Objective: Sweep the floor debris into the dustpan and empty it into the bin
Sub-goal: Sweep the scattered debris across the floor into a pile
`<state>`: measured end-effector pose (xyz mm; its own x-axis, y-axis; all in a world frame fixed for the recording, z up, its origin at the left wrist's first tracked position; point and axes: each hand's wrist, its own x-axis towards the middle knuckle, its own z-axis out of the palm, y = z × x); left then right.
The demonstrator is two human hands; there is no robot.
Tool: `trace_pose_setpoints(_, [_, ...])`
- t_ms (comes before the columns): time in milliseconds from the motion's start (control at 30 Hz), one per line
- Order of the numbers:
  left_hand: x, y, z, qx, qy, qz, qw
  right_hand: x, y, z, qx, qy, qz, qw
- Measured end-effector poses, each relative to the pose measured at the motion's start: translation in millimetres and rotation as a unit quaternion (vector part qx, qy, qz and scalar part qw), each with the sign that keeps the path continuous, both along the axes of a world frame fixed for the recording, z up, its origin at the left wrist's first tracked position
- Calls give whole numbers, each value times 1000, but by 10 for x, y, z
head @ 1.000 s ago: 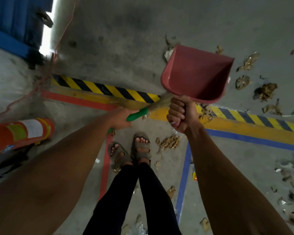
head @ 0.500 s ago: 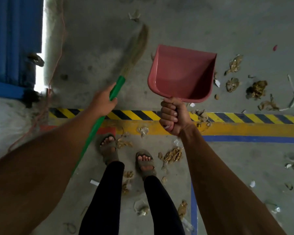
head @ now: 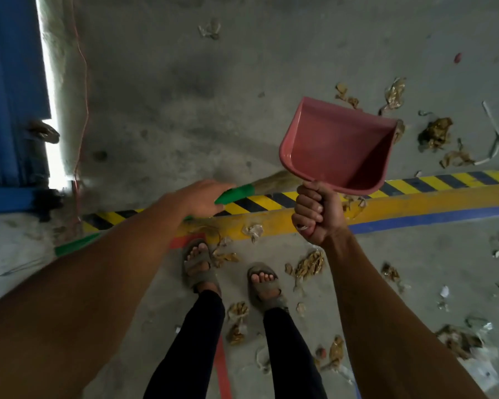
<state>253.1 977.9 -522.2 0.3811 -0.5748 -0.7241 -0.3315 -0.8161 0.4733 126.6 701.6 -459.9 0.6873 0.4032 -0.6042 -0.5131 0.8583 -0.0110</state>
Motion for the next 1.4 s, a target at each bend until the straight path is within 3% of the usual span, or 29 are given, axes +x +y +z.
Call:
trace_pose_setpoints(267, [560,853,219,-43,-153,110,981,270,522,158,-2,-2,-21,1000])
trace_pose_setpoints(467, [702,736,20,62,-132,189,971,476,800,70,1,2,-20,1000])
trace_pose_setpoints(600, [384,585,-49,71,-23,54,996,558,938,15,-4,8,-7,1000])
trace_pose_setpoints(700, [328,599,-38,40,39,-84,995,654,1035,38,-9,10,5,1000])
trace_pose_setpoints(800, [442,708,119,13,55,-125,991,812,1123,103,-5,4,14,1000])
trace_pose_setpoints(867, [593,848,255,-4,36,-82,996,968,1184,155,4,-7,19,1000])
trace_pose_setpoints(1000, [1081,1215,426,-50,-68,114,990,1325,1274,207,2,-11,32,999])
trace_pose_setpoints(1167, [1928,1510,445,-3,-183,323,928,1824,1355,220,10,-23,44,999])
trace_pose_setpoints(1333, [2731,1677,275,19,-191,496,846,2333,1327,24,24,-34,69,997])
trace_pose_setpoints(1400, [2995,1727,160,37,-178,529,829,2547,1293,-74,21,-27,73,997])
